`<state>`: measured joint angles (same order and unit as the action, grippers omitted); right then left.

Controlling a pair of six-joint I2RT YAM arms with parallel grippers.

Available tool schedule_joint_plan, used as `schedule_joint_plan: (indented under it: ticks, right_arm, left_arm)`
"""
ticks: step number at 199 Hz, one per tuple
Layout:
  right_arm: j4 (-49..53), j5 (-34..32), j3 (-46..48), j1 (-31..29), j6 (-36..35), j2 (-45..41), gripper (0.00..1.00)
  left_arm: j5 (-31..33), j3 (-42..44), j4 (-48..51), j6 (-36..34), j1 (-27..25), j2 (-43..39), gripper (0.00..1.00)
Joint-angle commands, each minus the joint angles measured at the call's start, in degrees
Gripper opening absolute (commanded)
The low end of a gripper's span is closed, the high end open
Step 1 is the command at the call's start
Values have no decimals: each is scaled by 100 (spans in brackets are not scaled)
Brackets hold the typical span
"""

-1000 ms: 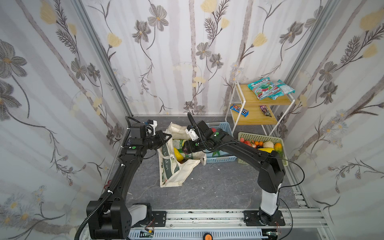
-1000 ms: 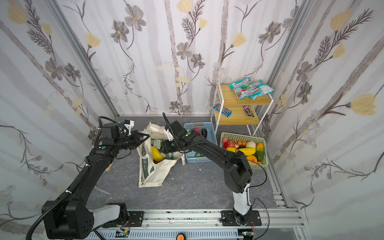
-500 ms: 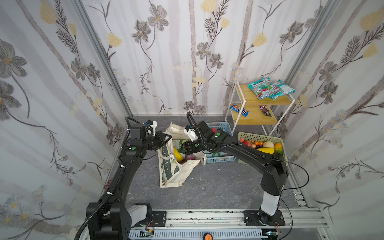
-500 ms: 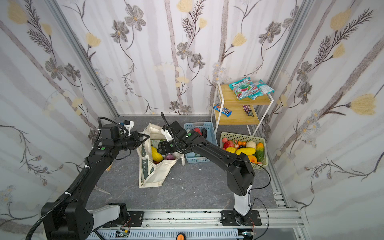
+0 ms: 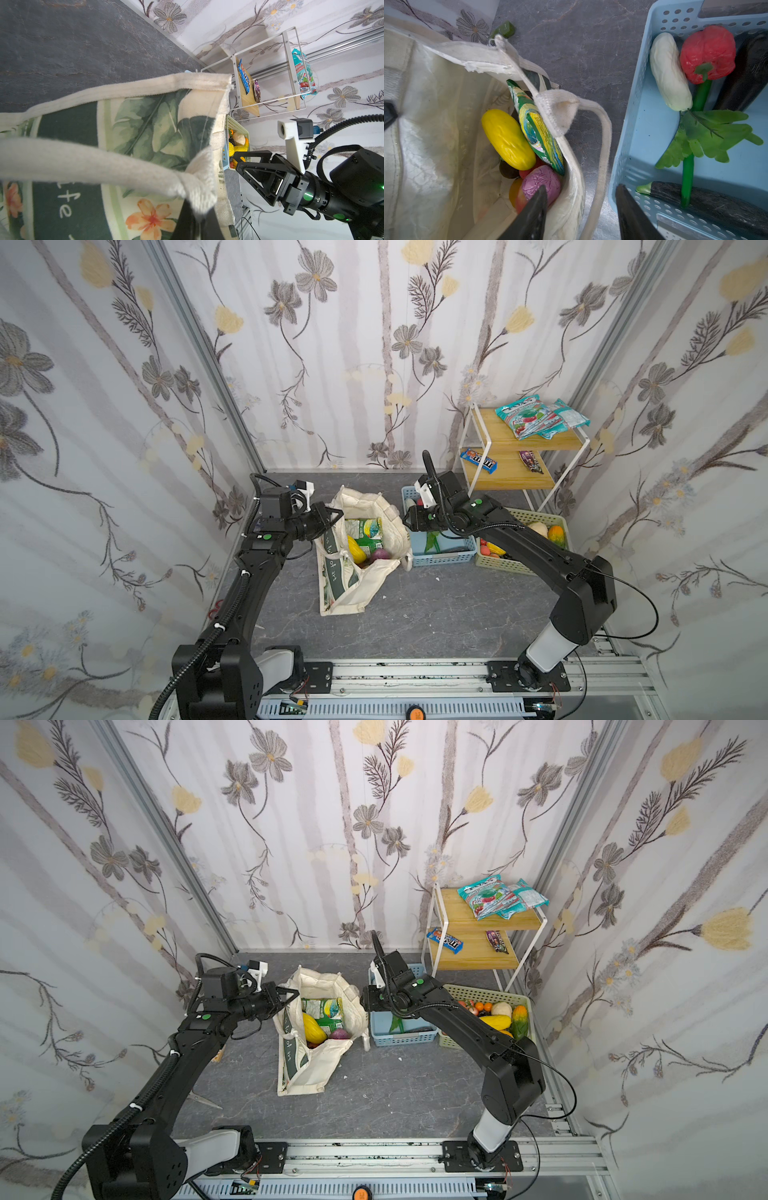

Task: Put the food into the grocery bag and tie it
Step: 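Lower the purple vegetable into the tote bag and open the right gripper, then move the right gripper to the bag's handle strap and close on it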

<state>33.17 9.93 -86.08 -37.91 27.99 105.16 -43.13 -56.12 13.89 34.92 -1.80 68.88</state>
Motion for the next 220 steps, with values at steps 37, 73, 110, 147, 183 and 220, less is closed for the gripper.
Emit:
schedule_joint_plan:
  ticks: [37,73,110,147,183,220]
  right_arm:
    - [-426,218,346,-12,19,242,43]
    - [-620,418,413,-12,87,264,26]
    - [-785,756,312,-12,229,162,12]
    - [-754,756,47,-11,306,-108,8]
    - [-444,659,-229,13,304,-56,23]
    - [-364,180,31,23,59,225,59]
  left_arm:
    - [-56,-66,-151,6,5,46,0]
    - [-46,-75,-161,17,5,72,0]
    - [3,-88,-183,15,5,114,0]
    - [27,-131,-191,-2,5,169,0]
    - [30,-206,-216,-24,12,274,0]
    - [4,-241,-189,-54,13,283,0]
